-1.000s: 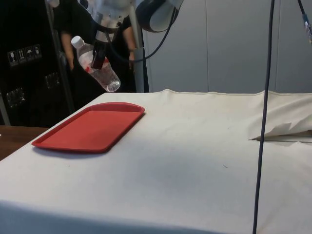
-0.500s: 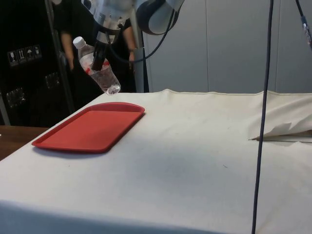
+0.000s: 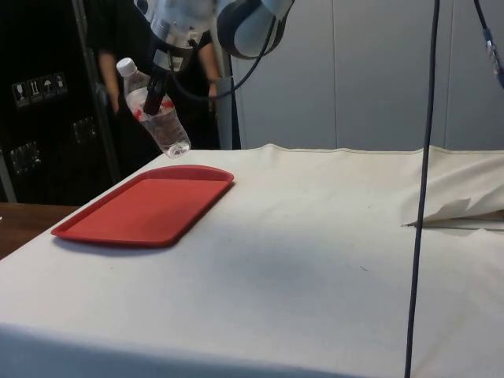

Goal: Place the bottle upright on the tray.

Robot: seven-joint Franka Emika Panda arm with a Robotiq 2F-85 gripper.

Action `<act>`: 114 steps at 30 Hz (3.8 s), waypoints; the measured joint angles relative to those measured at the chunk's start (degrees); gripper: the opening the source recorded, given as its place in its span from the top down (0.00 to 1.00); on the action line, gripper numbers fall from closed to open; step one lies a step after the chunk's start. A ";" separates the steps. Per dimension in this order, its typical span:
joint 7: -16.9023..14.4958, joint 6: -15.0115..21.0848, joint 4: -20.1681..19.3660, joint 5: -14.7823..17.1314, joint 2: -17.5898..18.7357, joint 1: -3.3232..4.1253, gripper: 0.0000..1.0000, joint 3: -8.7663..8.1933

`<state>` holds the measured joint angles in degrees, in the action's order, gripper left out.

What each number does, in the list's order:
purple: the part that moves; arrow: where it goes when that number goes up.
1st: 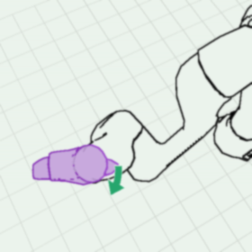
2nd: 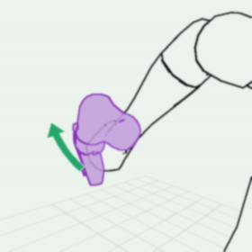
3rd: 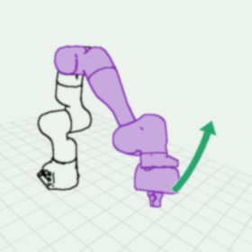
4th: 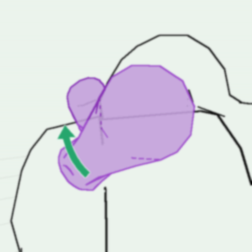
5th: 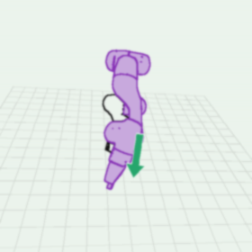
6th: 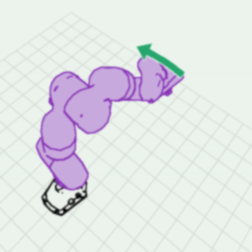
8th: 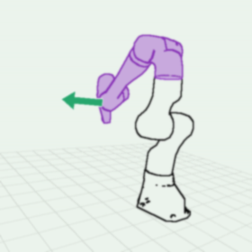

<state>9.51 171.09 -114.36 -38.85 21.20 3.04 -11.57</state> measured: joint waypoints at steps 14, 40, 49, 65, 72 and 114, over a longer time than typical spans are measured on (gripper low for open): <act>0.00 2.52 0.06 5.33 1.09 -0.06 0.84 -0.11; 0.00 6.93 0.23 15.36 3.38 -0.11 0.84 -0.11; 0.00 8.14 0.29 18.56 4.24 -0.17 0.84 -0.11; 0.00 9.22 0.46 23.95 5.61 -0.34 0.84 -0.11; 0.00 9.51 0.57 26.36 6.30 -0.34 0.84 -0.11; 2.52 12.95 1.03 28.88 9.22 -0.34 0.84 -0.11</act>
<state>12.03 184.03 -113.33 -9.97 30.42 2.69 -11.69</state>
